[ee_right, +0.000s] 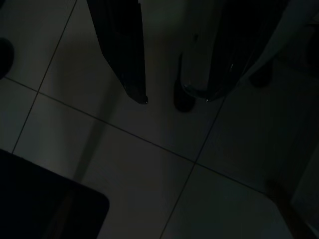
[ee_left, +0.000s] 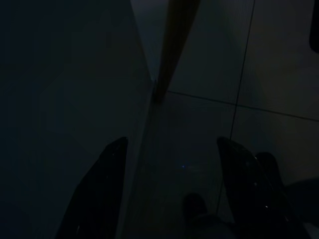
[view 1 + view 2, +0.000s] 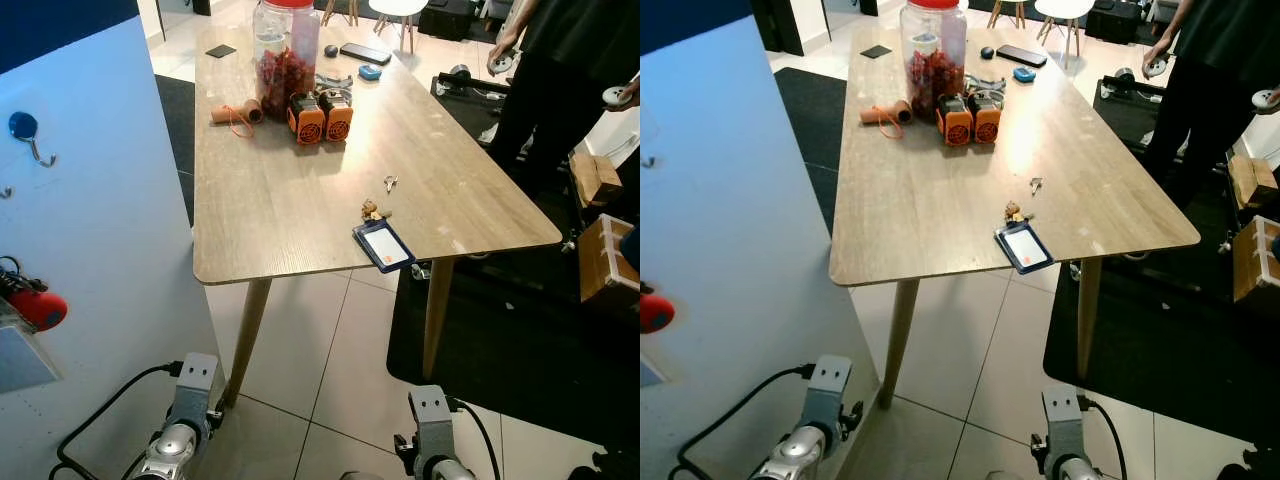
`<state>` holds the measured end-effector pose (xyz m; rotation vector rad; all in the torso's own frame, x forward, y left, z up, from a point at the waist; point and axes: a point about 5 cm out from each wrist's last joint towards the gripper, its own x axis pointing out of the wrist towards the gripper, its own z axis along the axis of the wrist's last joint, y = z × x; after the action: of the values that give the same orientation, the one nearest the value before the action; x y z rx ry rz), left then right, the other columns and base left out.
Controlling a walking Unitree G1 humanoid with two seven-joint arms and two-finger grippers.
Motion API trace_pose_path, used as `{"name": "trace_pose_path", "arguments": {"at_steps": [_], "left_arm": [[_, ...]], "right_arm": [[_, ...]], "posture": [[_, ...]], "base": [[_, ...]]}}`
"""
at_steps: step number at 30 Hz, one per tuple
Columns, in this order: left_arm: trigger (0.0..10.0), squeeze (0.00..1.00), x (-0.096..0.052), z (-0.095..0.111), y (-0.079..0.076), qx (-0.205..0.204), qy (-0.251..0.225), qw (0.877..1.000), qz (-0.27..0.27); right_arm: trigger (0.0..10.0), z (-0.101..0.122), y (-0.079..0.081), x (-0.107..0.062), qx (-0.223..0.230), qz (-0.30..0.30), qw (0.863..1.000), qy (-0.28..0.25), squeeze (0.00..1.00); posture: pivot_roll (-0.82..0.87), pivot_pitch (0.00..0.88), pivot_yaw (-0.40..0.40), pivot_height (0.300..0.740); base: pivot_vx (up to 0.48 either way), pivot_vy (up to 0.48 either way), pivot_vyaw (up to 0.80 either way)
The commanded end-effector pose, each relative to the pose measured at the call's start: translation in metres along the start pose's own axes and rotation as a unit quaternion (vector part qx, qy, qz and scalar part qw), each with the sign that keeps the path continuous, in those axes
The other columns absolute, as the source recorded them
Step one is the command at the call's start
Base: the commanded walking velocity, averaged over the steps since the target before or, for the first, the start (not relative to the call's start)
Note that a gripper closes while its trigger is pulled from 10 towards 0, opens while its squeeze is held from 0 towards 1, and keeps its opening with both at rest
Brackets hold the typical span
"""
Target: Hang keys on a hook
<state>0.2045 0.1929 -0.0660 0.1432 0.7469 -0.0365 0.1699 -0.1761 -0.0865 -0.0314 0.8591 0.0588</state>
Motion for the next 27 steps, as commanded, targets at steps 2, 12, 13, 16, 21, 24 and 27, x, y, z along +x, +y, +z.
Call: {"name": "trace_pose_path", "arguments": {"at_steps": [2,12,13,16,21,24,27], "left_arm": [[10.0,0.0,-0.0001,-0.0002,-0.0035,-0.01,-0.003,1.0,0.0],[10.0,0.0,0.0012,0.0032,-0.0067,-0.008,-0.008,1.0,-0.004],[10.0,0.0,0.0013,0.0034,-0.0065,-0.008,-0.007,1.0,-0.004],[10.0,0.0,0.0014,0.0037,-0.0064,-0.007,-0.007,1.0,-0.004],[10.0,0.0,0.0022,0.0039,-0.0057,0.016,0.0,1.0,0.002],[10.0,0.0,0.0033,0.006,-0.0043,0.009,0.003,1.0,0.01],[10.0,0.0,0.0042,0.0083,-0.0042,0.012,0.002,1.0,0.013]], "right_arm": [[10.0,-0.0001,-0.0033,-0.0001,-0.008,-0.001,1.0,0.005,0.0],[10.0,0.0042,-0.0057,0.0009,-0.012,-0.001,1.0,0.0,0.0],[10.0,0.0046,-0.0053,0.0009,-0.012,-0.001,1.0,-0.001,0.0],[10.0,0.0039,-0.0053,0.0007,-0.012,-0.001,1.0,-0.001,0.0],[10.0,0.0017,-0.006,0.0,-0.009,-0.003,1.0,0.002,0.0],[10.0,0.0015,-0.0053,0.0,-0.009,-0.003,1.0,0.001,0.0],[10.0,0.0012,-0.005,-0.0001,-0.009,-0.003,1.0,0.002,0.0]], "posture": [[0.07,0.033,-0.063,0.74],[0.07,0.029,-0.065,0.74],[0.06,0.029,-0.063,0.74],[0.06,0.03,-0.063,0.74],[0.06,0.03,-0.06,0.74],[0.07,0.032,-0.055,0.74],[0.07,0.032,-0.055,0.74]], "base": [[0.0,-0.465,0.0],[0.0,-0.288,0.0],[0.0,0.0,0.0],[0.0,0.0,0.0],[0.0,-0.434,0.0],[0.0,0.0,0.0],[0.0,0.0,0.0]]}}
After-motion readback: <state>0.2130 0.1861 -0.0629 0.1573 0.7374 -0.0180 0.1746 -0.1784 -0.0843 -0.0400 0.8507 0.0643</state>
